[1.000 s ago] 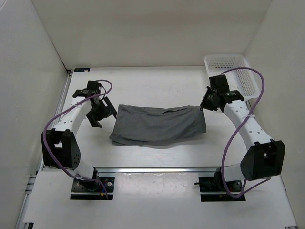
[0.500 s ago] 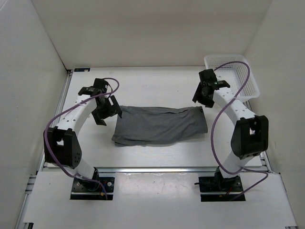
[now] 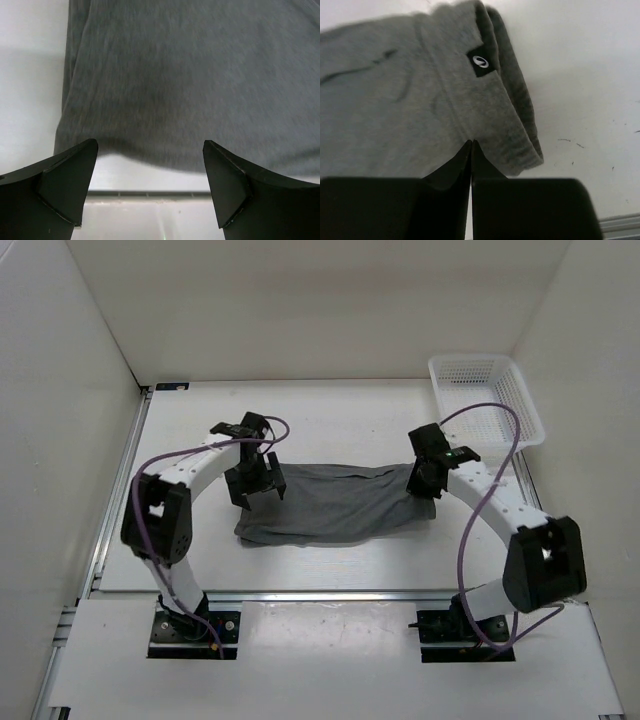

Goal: Fold and stack the shorts
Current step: Fold the shorts

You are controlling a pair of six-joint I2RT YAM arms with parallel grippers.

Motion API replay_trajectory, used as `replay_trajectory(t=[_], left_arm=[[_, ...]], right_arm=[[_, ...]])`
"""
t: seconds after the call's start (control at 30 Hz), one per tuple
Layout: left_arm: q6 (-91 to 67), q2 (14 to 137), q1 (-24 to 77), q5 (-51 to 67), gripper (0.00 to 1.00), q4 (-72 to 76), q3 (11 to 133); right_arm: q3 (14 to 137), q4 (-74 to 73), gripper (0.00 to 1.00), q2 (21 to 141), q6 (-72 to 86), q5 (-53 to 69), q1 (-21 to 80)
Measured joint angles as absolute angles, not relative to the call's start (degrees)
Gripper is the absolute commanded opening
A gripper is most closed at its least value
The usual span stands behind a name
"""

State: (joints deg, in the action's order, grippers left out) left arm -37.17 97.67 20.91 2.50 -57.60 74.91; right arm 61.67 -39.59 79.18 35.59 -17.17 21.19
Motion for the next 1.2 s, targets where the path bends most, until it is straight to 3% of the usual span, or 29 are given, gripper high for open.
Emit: replay_trajectory(t=[0.3,0.43,0.5,0.63,0.87,1.2], left_arm=[[-36.75,109.14,20.93,-0.93,0.96,-55.64,77.45],[-35.88,109.27,20.93,-1.54,0.96,-55.81,79.70],[-35.46,109.23,20.93,-1.96,0.96,-56.31,81.32],[-34.72,107.44,20.93,-2.37,0.96,-57.82,84.07],[-34.44,98.89,21.08,0.40,0.96,-57.30,82.13],[-35.18,100.38,21.23,2.68,0.96,-56.27,75.18]], right_arm=[[60.31,-32.86,0.00,97.78,36.58,-16.34,19.44],[61.08,-32.45,0.00,97.17,36.27,-16.29,19.35],[61.08,-33.50,0.05,95.07,35.97,-16.29,19.35],[61.30,-36.56,0.12,85.65,35.11,-16.60,19.55],[59.72,-37.41,0.12,70.67,34.81,-16.25,20.05],[45.50,-30.79,0.05,83.72,36.40,-11.40,20.27]])
